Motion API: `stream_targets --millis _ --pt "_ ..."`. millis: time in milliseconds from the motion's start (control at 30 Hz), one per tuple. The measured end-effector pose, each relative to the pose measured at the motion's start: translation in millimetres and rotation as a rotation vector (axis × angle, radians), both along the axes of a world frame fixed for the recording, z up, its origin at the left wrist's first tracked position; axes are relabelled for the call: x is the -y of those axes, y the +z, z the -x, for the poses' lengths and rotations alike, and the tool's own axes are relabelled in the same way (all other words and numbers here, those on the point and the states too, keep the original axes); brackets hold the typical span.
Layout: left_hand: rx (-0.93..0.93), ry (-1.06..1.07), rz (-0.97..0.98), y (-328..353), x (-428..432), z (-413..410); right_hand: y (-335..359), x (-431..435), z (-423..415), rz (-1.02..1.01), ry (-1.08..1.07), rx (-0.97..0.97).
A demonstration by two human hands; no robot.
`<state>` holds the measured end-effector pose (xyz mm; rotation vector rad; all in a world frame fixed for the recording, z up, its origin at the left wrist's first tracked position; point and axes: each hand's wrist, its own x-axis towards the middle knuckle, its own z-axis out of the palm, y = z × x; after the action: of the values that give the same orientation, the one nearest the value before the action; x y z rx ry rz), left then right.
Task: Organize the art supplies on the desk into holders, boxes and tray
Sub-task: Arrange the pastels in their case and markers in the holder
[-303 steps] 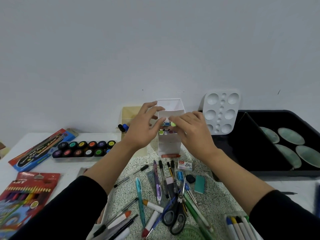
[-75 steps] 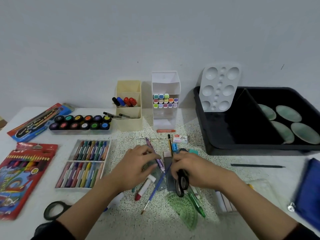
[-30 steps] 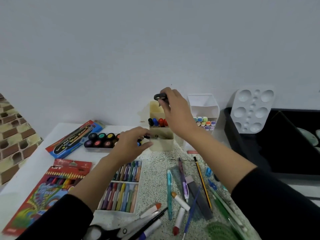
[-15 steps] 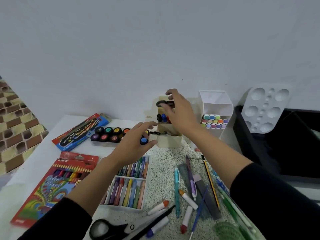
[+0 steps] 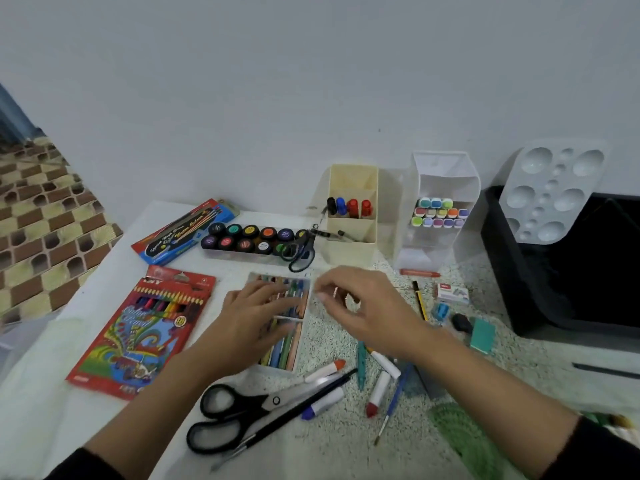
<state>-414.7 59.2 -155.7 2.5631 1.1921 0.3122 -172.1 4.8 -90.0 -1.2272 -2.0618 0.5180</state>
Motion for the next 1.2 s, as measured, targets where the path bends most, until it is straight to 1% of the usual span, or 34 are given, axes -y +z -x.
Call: stream_targets --millis 100,200,267,367,433,500,567,633,733,800,933,1000,1100,1200 --pt "-0.129 -0.004 0.026 -7 16 0 -26 15 9 0.072 0.156 0.171" --pt "-0.132 0.025 -0.01 -10 23 -2 -41 18 3 0.107 0.133 0.199" --pt "-0.039 0.073 -0.029 -8 20 -6 -47 16 -6 0.134 0.062 0.17" --pt "0.15 0.165 -0.143 -3 10 -15 -52 9 -16 0.174 -0.028 0.136" --pt "0.212 0.236 -0.156 0 1 -19 -52 4 -17 0.188 -0.078 0.128" --pt "0.187 0.3 -0.138 1 -8 -20 -50 -3 -15 0.196 -0.117 0.148" --pt "0.109 0.337 -0.117 -2 -16 -20 -49 -12 -10 0.211 -0.124 0.197" --pt "0.041 0.341 -0.086 -6 -19 -19 -49 -23 -3 0.225 -0.107 0.248" --pt "0.026 0.307 -0.087 -8 -21 -16 -51 -34 7 0.174 -0.081 0.281" --pt "0.02 0.271 -0.103 -7 -22 -13 -48 -34 12 0.153 -0.037 0.265" --pt "0.038 0.225 -0.157 -6 -24 -11 -43 -12 19 0.245 0.232 0.282" --pt "0.07 0.214 -0.183 -5 -22 -10 -46 -1 25 0.266 0.329 0.307" --pt "0.216 0.209 -0.132 1 -16 -8 -54 10 35 0.253 0.383 0.367" --pt "0.376 0.216 -0.064 9 -11 0 -58 15 41 0.187 0.387 0.456"
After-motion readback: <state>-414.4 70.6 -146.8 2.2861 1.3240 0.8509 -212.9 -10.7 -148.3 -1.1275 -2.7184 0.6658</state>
